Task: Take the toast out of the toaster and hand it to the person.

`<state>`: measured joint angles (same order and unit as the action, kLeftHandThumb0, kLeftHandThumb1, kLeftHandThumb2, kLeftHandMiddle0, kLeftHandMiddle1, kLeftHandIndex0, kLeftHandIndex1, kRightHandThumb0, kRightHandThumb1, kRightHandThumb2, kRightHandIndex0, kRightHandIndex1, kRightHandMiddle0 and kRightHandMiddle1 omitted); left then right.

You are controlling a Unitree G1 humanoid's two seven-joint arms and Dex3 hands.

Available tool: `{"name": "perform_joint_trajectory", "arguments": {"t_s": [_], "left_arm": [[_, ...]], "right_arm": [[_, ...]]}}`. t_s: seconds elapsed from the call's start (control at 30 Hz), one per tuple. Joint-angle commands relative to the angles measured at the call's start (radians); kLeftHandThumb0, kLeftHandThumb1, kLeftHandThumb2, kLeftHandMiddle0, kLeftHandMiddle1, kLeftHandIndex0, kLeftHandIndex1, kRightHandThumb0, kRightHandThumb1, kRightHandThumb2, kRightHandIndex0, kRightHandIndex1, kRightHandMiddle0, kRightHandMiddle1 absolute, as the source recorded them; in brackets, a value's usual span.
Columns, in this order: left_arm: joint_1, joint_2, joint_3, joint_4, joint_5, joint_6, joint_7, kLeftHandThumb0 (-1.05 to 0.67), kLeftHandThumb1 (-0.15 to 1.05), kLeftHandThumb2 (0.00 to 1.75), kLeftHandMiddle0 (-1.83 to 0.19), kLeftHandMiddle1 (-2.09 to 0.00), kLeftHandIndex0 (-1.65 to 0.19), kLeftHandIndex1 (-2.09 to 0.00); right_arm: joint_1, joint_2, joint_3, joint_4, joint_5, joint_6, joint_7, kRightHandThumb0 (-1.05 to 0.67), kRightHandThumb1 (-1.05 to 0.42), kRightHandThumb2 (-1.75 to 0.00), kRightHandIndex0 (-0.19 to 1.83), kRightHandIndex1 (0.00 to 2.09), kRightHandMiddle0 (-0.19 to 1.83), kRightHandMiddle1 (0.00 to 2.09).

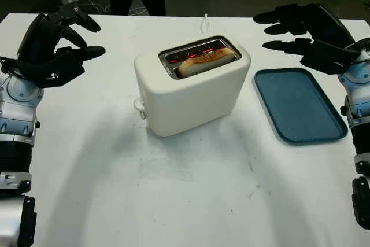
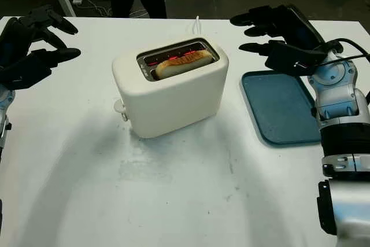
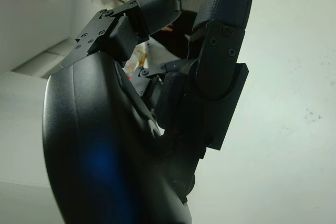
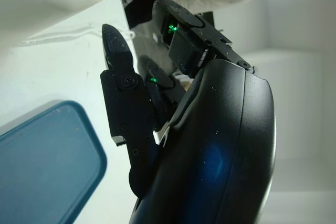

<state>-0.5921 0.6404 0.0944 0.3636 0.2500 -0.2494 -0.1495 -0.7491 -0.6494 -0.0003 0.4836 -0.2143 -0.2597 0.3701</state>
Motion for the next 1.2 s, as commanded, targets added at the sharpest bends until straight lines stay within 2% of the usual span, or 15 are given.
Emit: {"name": "perform_joint_trajectory", "arguments": {"t_s": [0.0,0.67,1.17], "left_arm": [[0.012,-0.001,0.000,-0.016,-0.007,0.015,-0.004,-0.89,0.92,0.05,-0.58,-1.25,-0.43,-1.18],[0.022,-0.013,0.002,-0.050,-0.014,0.054,-0.016,-0.88,0.92,0.03,-0.52,-1.29,-0.43,-1.17],[0.013,-0.006,-0.007,-0.023,-0.016,0.019,-0.020,-0.88,0.92,0.04,-0.50,-1.30,-0.42,-1.18]], "right_arm": [[0.005,0.001,-0.007,-0.005,0.009,0.013,-0.006,-0.29,-0.92,0.00,0.79,0.05,0.74,0.00],[0.000,0.009,-0.005,-0.003,0.011,0.027,-0.006,-0.29,-0.91,0.00,0.79,0.03,0.74,0.00],[-0.001,0.008,0.010,-0.035,-0.004,0.085,-0.003,-0.34,-0.92,0.00,0.78,0.02,0.72,0.00]]}}
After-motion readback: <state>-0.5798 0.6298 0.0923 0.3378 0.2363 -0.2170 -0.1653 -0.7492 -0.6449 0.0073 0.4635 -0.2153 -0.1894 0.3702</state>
